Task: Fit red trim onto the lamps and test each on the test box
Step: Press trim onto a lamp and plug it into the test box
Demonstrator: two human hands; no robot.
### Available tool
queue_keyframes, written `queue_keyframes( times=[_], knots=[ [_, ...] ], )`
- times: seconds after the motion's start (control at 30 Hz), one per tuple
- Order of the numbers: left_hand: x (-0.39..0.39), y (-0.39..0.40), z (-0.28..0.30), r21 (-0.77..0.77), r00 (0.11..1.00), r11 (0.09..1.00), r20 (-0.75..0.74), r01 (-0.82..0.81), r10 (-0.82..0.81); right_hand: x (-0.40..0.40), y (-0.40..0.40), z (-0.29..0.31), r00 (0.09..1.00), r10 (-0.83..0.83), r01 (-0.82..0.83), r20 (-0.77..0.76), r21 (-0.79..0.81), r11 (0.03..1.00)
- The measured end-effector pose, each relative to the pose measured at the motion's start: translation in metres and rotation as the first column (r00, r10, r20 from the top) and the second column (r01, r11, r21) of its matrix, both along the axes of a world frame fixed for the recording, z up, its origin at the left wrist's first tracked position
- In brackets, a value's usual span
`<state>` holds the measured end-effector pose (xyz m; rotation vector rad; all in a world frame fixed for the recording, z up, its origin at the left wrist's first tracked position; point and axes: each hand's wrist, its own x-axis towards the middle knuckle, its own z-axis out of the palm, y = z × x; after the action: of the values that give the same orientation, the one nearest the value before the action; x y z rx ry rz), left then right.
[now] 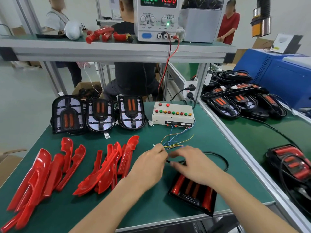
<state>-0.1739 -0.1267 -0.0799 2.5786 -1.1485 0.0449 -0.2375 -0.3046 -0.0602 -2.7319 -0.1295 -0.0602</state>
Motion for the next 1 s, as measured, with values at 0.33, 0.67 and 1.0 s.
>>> queue_keyframes(
  times=[0.33, 0.67, 1.0],
  knots=[
    [0.026, -0.009, 0.029, -0.554, 0.961, 0.792, -0.232, -0.257, 0.150, 0.016, 0.002, -0.016, 0.998, -0.053, 0.058, -0.029, 0.264, 0.963],
    [0.092, -0.118, 0.063, 0.182, 0.871, 0.913, -0.413, 0.366, -0.267, 0.009, -0.008, -0.004, 0.976, 0.213, -0.194, -0.037, 0.292, 0.937],
    [0.105, -0.121, 0.017, 0.200, 0.873, 0.910, -0.414, 0.364, -0.258, 0.003, -0.034, -0.001, 0.997, 0.029, -0.062, 0.071, 0.526, 0.848]
  ],
)
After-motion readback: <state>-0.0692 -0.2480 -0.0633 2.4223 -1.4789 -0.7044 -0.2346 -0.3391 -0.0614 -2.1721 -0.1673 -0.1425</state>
